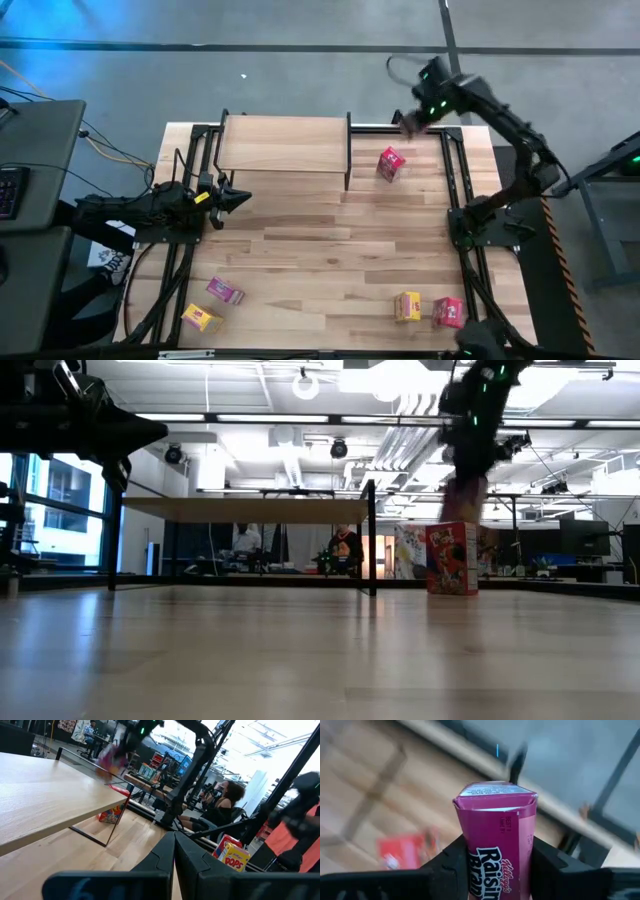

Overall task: Stack cereal on shelf
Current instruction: Put the top purple cereal box on the shelf

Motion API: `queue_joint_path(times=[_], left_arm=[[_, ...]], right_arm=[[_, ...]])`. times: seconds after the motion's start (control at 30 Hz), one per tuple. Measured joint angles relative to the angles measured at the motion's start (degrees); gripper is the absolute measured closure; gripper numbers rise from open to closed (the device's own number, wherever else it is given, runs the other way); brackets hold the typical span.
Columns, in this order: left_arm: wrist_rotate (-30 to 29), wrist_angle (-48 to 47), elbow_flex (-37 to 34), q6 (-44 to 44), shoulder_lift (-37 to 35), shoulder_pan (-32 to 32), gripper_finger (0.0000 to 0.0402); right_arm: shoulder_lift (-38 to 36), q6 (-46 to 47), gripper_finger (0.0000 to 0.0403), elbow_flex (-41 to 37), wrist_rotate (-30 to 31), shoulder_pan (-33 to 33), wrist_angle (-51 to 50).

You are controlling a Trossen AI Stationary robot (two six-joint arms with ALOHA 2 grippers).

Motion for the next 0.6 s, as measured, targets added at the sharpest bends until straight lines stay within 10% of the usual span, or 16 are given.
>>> queue_joint_path(times=[0.6], left_arm=[[0.0,0.0,0.0,0.0,0.0,0.0,0.0398]], right_arm=[[17.5,-2.2,0.0274,36.0,-7.3,25.3,0.3]])
